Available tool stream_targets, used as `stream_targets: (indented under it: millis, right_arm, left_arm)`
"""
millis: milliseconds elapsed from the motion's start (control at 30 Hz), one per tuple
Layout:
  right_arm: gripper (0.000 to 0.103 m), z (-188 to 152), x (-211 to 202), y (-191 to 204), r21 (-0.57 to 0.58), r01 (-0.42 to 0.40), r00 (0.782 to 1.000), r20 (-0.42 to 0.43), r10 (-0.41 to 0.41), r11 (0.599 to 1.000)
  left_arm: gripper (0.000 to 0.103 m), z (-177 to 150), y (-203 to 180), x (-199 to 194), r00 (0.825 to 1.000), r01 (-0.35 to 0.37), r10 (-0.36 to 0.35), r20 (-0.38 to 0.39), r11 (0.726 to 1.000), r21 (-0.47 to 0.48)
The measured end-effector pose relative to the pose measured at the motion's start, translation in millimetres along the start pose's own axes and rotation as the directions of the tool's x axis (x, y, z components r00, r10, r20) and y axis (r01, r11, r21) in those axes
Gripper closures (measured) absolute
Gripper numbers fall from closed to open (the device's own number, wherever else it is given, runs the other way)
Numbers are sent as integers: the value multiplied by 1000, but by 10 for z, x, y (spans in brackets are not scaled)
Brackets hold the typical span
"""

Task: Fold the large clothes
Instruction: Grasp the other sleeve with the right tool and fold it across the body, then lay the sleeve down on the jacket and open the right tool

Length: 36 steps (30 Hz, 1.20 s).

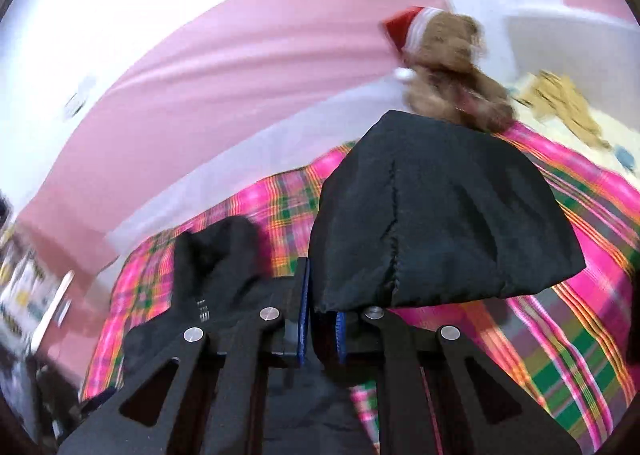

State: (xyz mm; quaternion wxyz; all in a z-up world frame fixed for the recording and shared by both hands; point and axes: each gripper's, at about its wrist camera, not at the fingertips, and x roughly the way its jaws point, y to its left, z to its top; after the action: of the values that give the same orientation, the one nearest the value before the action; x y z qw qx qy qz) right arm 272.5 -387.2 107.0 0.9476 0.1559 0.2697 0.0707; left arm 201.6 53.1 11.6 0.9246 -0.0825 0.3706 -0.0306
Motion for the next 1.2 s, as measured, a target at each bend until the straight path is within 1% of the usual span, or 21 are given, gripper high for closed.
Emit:
stream_targets:
  millis: [133, 167, 267, 333, 400, 500, 533, 567, 633, 667, 700, 767, 800, 833, 867, 933, 1000, 1033, 1100, 1167, 1200]
  right_arm:
    - [92, -88, 218, 614, -108, -63, 997, -50, 58, 992]
    - [92, -130, 286, 710, -126, -73, 996, -63, 66, 989]
    - [92, -340, 594, 1094, -182, -110, 988, -131, 87, 977]
    - [92, -557, 863, 1339, -222, -127, 980, -182, 87, 967]
    - [91, -783, 1063, 1495, -249, -140, 970, -227, 83, 959]
    - [89, -1150, 1425, 1692, -279, -152, 950, -306, 62, 948]
    - [87, -1304, 1566, 1743, -290, -159, 939, -340, 54, 944]
    - [84, -1400, 1663, 1770, -297, -163, 930, -364, 46, 941]
    - [71, -1587, 1797, 1792, -303, -179, 913, -405, 44, 936]
    - [66, -1612, 1798, 1767, -304, -185, 911, -410, 47, 935]
    - [56, -1651, 1820, 1774, -304, -199, 907, -417, 58, 932]
    - [55, -1676, 1800, 1815, -331, -203, 909, -413, 52, 922]
    - [53, -1671, 1774, 1826, -339, -203, 910, -412, 49, 919]
    - [50, -1658, 1726, 1834, -332, -216, 907, -416, 63, 918]
    - [48, -1635, 1667, 1850, -312, -243, 901, -424, 94, 919]
    - [38, -1595, 1536, 1837, -272, -298, 886, -435, 160, 915]
    - [38, -1555, 1379, 1795, -254, -341, 882, -420, 214, 905]
    - [38, -1531, 1309, 1780, -254, -351, 884, -408, 229, 901]
    - [38, -1417, 1161, 1659, -256, -341, 903, -355, 240, 905]
    - [38, -1264, 1080, 1458, -265, -287, 935, -284, 210, 920]
    - [38, -1173, 1068, 1310, -263, -241, 953, -247, 177, 934]
  left_arm:
    - [35, 6, 134, -106, 1000, -4, 5, 17, 1000, -21]
    - [35, 2, 171, -123, 1000, -6, 7, 19, 1000, -27]
    - [35, -24, 318, -165, 1000, -16, 17, 25, 999, -48]
    - [35, -52, 426, -172, 999, -25, 27, 23, 998, -63]
    - [35, -73, 525, -165, 999, -32, 33, 20, 997, -77]
    - [35, -100, 661, -140, 999, -42, 43, 13, 995, -95]
    - [35, -112, 704, -130, 999, -44, 45, 10, 994, -101]
    - [35, -119, 742, -116, 999, -46, 47, 6, 993, -107]
    - [35, -133, 795, -98, 999, -45, 46, 3, 992, -117]
    - [35, -137, 811, -95, 999, -43, 44, 2, 992, -122]
    - [35, -134, 831, -90, 999, -41, 41, 3, 991, -127]
    - [35, -116, 839, -90, 999, -34, 35, 5, 990, -137]
    - [35, -98, 836, -98, 1000, -25, 27, 10, 990, -142]
    - [35, -77, 826, -106, 1000, -19, 21, 14, 989, -145]
    - [35, -53, 804, -118, 1000, -14, 17, 18, 989, -146]
    - [35, 15, 740, -131, 1000, -2, 5, 25, 990, -138]
    - [35, 99, 647, -125, 999, 12, -7, 35, 992, -123]
    - [35, 152, 586, -102, 999, 15, -10, 38, 994, -112]
    - [35, 261, 451, -23, 999, 28, -25, 39, 995, -91]
    - [35, 371, 301, 95, 998, 55, -53, 40, 996, -68]
    - [35, 420, 233, 170, 997, 69, -67, 38, 996, -55]
